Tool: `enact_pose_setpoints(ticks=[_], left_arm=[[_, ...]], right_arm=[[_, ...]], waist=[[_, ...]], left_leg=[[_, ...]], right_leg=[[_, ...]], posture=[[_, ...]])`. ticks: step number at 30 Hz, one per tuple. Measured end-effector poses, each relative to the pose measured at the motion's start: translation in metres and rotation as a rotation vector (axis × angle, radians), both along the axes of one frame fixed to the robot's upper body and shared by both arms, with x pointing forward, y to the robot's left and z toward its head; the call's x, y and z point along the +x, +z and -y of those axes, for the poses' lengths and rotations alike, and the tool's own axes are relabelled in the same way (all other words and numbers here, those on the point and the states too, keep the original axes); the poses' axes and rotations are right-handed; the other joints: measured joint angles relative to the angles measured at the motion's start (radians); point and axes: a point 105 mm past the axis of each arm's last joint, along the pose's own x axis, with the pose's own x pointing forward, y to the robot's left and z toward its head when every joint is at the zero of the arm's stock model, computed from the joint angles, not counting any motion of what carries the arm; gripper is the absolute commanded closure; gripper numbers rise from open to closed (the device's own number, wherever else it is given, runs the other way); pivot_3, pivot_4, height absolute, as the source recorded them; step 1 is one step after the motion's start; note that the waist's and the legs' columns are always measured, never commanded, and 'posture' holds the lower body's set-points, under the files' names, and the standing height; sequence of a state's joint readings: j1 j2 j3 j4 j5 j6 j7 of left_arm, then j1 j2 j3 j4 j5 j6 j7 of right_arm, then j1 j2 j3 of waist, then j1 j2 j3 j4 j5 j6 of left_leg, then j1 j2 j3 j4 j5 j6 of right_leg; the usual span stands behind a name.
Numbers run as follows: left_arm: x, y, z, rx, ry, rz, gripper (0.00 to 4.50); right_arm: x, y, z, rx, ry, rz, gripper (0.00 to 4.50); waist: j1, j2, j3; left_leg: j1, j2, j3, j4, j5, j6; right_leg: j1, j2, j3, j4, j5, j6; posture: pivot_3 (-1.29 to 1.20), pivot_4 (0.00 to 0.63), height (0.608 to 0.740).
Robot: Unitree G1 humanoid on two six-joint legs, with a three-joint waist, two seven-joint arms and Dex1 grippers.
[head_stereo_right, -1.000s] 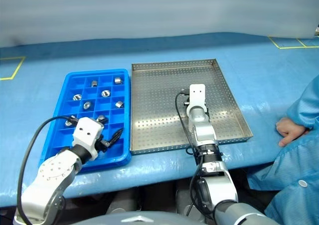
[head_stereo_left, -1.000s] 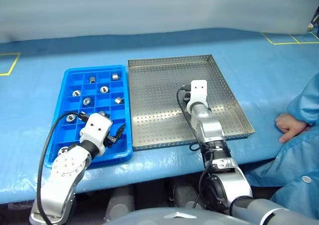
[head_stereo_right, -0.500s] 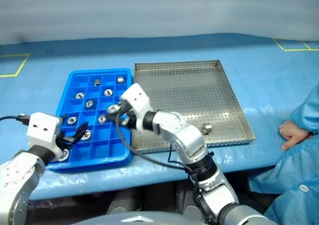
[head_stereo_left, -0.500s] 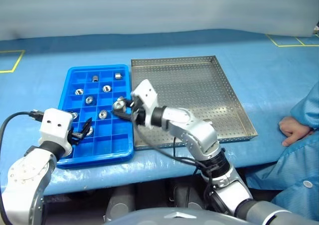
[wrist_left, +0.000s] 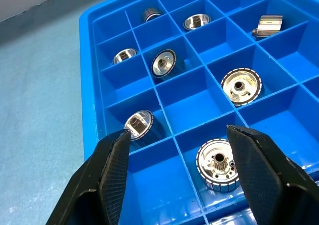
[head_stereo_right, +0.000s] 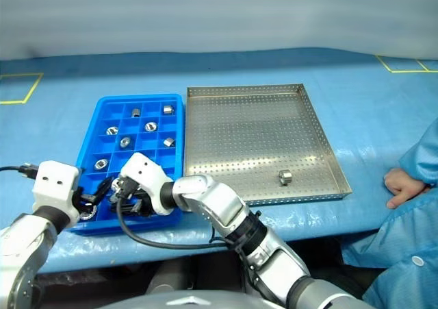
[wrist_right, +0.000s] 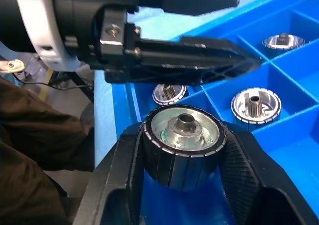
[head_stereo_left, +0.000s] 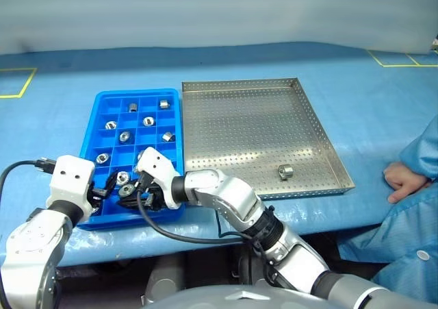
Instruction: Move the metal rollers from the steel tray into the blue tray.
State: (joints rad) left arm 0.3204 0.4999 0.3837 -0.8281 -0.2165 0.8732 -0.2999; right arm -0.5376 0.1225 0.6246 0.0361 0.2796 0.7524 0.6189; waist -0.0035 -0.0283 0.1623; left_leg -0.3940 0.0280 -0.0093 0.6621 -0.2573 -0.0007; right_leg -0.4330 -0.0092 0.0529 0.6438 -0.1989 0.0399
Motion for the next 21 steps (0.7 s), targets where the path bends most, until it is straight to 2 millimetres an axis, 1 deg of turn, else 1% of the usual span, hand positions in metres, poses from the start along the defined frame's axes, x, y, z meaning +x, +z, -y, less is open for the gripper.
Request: enact_pose_setpoints(ticks=[3, 6, 9, 13, 16, 18, 21], left_arm=[[0.000, 0.000, 0.000, 0.000, -0.002, 0.002, 1.17], [0.001, 0.001, 0.002, -0.001, -0.010, 0.007, 1.17], [0.001, 0.000, 0.005, -0.007, -0.022, 0.005, 1.17], [0.004, -0.001, 0.014, -0.035, -0.045, 0.019, 1.17], [0.003, -0.002, 0.023, -0.055, -0.054, 0.039, 1.17], [-0.001, -0.006, 0.029, -0.083, -0.038, 0.048, 1.17], [-0.004, -0.014, 0.037, -0.114, -0.018, 0.048, 1.17]], right_arm=[[0.000, -0.001, 0.000, -0.008, 0.003, 0.025, 0.75], [0.000, 0.002, 0.000, 0.020, -0.003, 0.049, 0.75], [0.004, 0.013, 0.002, 0.066, -0.029, 0.083, 0.75], [0.019, 0.027, 0.015, 0.134, -0.120, 0.101, 0.75], [0.033, 0.035, 0.034, 0.148, -0.173, 0.143, 0.75], [0.049, 0.039, 0.054, 0.139, -0.238, 0.167, 0.75], [0.063, 0.040, 0.076, 0.101, -0.295, 0.192, 0.75]], waist=[[0.000, 0.000, 0.000], [0.000, 0.000, 0.000], [0.000, 0.000, 0.000], [0.012, 0.000, 0.000], [0.025, 0.000, 0.000], [0.035, 0.000, 0.000], [0.048, 0.000, 0.000]], left_leg=[[0.000, 0.000, 0.000, 0.000, 0.000, 0.000], [0.000, 0.000, 0.000, 0.000, 0.000, 0.000], [0.000, 0.000, -0.001, 0.000, 0.000, 0.000], [0.000, 0.000, -0.001, 0.000, 0.000, 0.000], [0.000, 0.000, -0.001, 0.000, 0.000, 0.000], [0.000, -0.001, -0.001, 0.000, 0.000, 0.000], [0.000, -0.001, -0.001, 0.000, 0.000, 0.000]], right_leg=[[0.000, 0.000, 0.000, 0.000, 0.000, 0.000], [0.000, 0.000, 0.000, 0.000, 0.000, 0.000], [0.000, 0.000, 0.000, 0.000, 0.000, 0.000], [0.001, 0.000, -0.001, 0.000, 0.000, 0.000], [0.001, -0.001, -0.001, -0.001, 0.000, 0.000], [0.001, -0.001, -0.001, -0.001, 0.000, 0.000], [0.001, 0.000, -0.001, -0.001, 0.000, 0.000]], posture=[[0.15, 0.150, 0.740], [0.14, 0.150, 0.740], [0.18, 0.150, 0.740], [0.22, 0.150, 0.740], [0.25, 0.150, 0.740], [0.27, 0.150, 0.740], [0.27, 0.150, 0.740]])
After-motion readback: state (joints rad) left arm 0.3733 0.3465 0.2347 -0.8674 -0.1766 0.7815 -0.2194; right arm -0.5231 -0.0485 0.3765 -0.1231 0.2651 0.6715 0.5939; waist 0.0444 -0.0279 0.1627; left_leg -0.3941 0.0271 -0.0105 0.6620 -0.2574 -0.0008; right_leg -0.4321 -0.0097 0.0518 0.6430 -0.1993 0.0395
